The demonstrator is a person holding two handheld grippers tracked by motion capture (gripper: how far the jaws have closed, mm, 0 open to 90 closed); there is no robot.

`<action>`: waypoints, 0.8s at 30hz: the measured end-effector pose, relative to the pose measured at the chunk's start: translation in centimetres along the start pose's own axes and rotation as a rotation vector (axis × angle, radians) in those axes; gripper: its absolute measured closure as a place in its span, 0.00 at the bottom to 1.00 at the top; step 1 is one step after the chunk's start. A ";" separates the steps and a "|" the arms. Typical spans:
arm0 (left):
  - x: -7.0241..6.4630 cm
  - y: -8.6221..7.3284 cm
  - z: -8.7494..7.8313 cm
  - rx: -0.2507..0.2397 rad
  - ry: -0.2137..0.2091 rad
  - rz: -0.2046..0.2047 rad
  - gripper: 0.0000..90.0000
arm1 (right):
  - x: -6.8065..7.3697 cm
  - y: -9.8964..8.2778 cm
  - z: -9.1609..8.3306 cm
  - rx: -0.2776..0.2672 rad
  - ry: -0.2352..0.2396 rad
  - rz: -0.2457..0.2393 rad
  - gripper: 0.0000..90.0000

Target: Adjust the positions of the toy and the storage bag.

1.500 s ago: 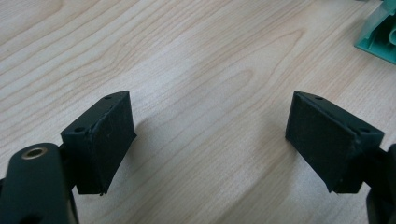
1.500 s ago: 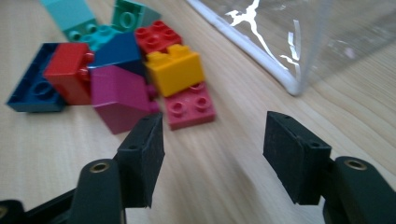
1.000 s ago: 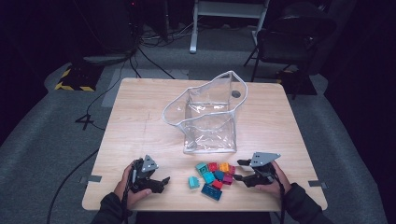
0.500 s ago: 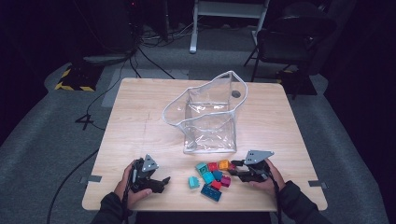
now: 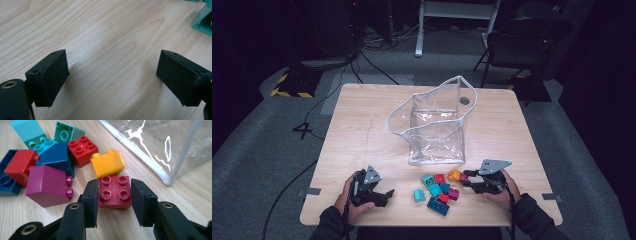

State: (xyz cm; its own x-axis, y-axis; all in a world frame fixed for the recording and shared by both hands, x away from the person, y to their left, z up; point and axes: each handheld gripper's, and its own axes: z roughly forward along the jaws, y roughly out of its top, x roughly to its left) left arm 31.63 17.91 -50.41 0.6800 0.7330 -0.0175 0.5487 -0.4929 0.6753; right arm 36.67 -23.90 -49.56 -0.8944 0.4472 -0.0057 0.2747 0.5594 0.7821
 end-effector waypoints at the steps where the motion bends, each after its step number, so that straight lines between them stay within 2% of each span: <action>1: 0.0 0.0 0.0 0.000 0.002 0.002 0.12 | 0.0 0.0 -0.1 -0.006 0.000 0.006 0.66; 8: 0.0 0.0 0.0 0.000 -0.001 -0.001 0.12 | -0.1 0.1 -0.5 -0.032 -0.001 0.013 0.66; 16: 0.0 0.0 0.1 0.001 -0.002 -0.004 0.11 | -0.2 0.0 -0.9 -0.031 -0.008 0.011 0.66; 24: 0.1 0.0 0.1 0.000 -0.002 -0.001 0.11 | -0.8 0.2 -1.7 -0.049 -0.037 0.018 0.66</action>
State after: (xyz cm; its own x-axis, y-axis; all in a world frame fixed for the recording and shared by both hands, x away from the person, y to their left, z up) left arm 31.73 17.89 -50.43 0.6806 0.7324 -0.0197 0.5494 -0.4924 0.6750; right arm 36.80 -25.32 -48.39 -0.8755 0.4830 -0.0139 0.2722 0.5169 0.8116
